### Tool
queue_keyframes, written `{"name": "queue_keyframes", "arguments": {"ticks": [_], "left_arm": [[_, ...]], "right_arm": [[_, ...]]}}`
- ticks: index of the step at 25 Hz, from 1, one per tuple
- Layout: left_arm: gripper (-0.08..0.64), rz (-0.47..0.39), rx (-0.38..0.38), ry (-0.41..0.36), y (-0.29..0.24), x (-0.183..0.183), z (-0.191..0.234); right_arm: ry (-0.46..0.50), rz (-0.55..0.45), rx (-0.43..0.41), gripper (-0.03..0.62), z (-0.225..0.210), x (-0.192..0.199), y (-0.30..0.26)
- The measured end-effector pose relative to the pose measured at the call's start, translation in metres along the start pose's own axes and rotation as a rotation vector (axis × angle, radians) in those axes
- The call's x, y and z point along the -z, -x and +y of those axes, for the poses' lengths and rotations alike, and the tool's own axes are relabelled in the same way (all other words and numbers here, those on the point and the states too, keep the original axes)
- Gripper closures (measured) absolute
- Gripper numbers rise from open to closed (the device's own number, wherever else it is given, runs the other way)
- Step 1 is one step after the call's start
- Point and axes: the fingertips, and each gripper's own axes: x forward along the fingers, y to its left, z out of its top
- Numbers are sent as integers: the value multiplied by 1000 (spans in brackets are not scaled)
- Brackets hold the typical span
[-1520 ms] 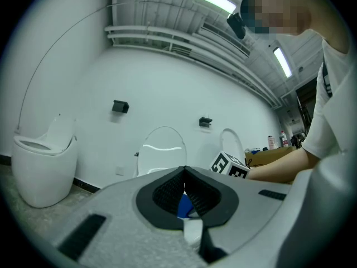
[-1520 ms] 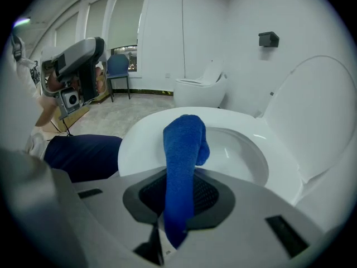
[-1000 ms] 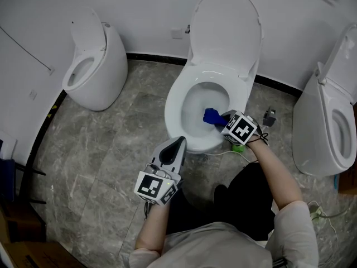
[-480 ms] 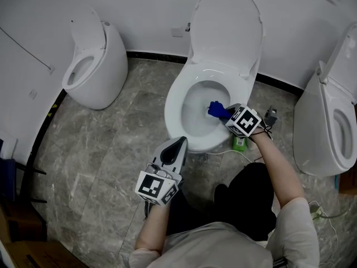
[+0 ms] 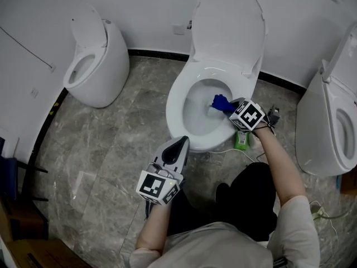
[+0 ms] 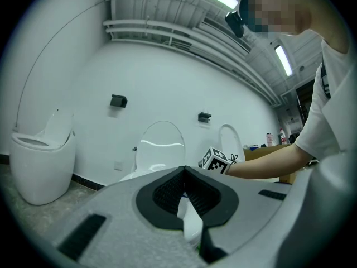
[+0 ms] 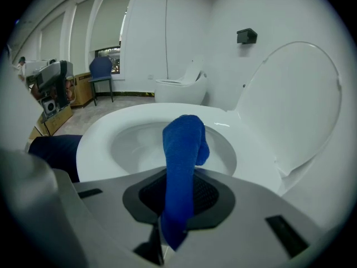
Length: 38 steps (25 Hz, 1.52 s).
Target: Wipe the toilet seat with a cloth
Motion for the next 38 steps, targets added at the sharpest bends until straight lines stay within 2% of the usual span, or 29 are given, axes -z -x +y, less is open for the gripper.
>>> {"name": "queue_keyframes", "arguments": {"ticks": [14,38], "left_arm": [[552,13,13,-8,-8,6,-5],[552,37,12,18,-20,22,-2]], "right_arm": [[-106,-46,-9,538,-24,1,1],[-168,-17,86,538,-80,3,-10]]}}
